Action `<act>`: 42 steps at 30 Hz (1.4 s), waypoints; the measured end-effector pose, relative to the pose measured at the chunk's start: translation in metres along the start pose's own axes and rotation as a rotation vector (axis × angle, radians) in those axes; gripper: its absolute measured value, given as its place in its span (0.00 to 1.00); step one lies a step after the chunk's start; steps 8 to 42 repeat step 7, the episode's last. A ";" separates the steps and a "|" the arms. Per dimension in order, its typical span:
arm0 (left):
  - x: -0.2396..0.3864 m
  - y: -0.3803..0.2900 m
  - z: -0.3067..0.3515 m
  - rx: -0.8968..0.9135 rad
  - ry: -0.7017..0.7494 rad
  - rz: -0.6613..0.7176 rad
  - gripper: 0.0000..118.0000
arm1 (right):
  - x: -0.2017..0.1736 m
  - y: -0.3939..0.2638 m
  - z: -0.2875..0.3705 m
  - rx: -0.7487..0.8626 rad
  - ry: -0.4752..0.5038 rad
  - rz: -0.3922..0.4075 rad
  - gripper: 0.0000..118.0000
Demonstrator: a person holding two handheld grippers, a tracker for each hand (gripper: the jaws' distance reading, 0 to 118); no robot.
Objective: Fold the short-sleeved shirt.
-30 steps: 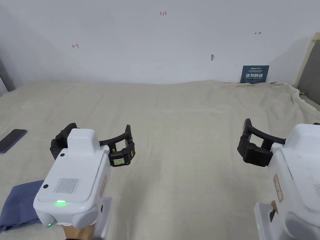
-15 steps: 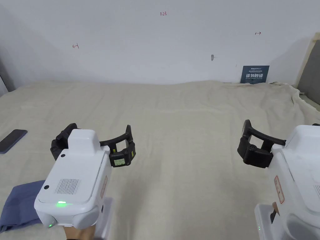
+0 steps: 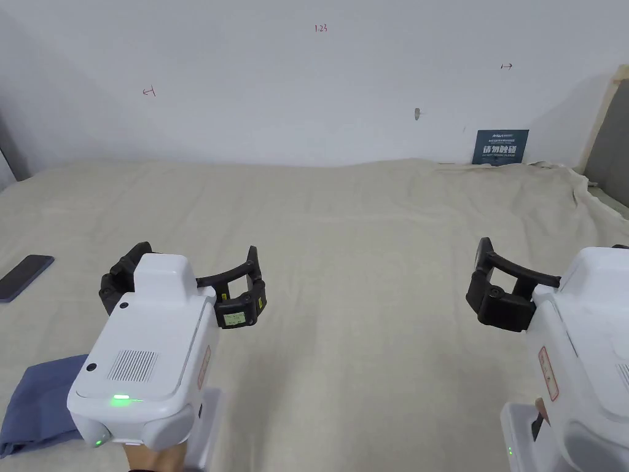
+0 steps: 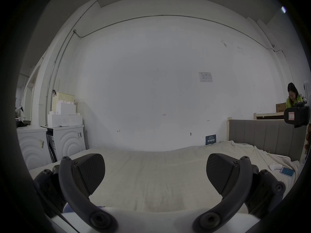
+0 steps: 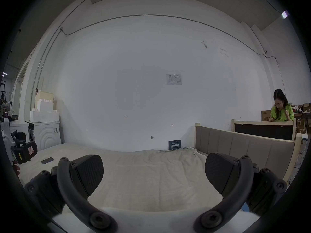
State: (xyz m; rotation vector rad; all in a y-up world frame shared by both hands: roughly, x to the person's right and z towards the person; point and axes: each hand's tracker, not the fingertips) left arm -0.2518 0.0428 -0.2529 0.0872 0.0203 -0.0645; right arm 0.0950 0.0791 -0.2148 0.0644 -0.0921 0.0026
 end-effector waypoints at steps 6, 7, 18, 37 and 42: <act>-0.001 0.001 0.000 0.001 0.003 0.001 1.00 | 0.000 0.000 0.000 0.000 0.003 -0.002 1.00; -0.001 0.001 0.000 0.001 0.002 0.002 1.00 | 0.000 0.000 0.000 0.000 0.004 -0.002 1.00; -0.001 0.001 0.000 0.001 0.002 0.002 1.00 | 0.000 0.000 0.000 0.000 0.004 -0.002 1.00; -0.001 0.001 0.000 0.001 0.002 0.002 1.00 | 0.000 0.000 0.000 0.000 0.004 -0.002 1.00; -0.001 0.001 0.000 0.001 0.002 0.002 1.00 | 0.000 0.000 0.000 0.000 0.004 -0.002 1.00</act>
